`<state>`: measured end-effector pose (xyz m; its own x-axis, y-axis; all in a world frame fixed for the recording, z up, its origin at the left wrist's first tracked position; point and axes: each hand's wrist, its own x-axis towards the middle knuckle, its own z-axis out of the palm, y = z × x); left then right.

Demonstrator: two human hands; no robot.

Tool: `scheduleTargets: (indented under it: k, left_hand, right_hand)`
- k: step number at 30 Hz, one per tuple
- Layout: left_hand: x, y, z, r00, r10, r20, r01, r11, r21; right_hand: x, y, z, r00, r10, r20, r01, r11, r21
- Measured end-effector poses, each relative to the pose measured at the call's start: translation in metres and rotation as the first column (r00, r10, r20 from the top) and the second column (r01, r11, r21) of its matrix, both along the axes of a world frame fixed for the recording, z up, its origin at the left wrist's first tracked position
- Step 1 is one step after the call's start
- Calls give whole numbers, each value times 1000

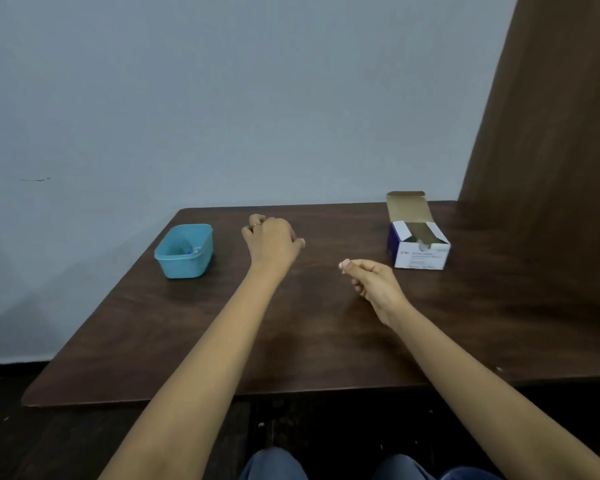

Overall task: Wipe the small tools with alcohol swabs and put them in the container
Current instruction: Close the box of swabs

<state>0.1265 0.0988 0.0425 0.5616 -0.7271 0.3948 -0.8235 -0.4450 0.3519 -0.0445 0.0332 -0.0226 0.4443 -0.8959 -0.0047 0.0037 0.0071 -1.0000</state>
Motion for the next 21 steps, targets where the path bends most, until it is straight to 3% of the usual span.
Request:
scheduleTargets:
  k: [7,12,17,21]
  left_hand:
    - [-86,2,-23,968,-217,-125,203,972,-117]
    - [-145,13,-42,898,-373,-234,331,922,-200]
    - [-206,37,-71,747,-563,-354,455,821,-346]
    - [-249,62,-97,628,-723,-288,553,675,-488]
  right_hand:
    - [-87,24,-1,989,-119,92,114,992,59]
    - [-155,56,0,993,-67,100,67,998,5]
    - [-223,86,-13,999,35,23,-37,994,101]
    - [-267,96,-48,973,19,-231,34,974,223]
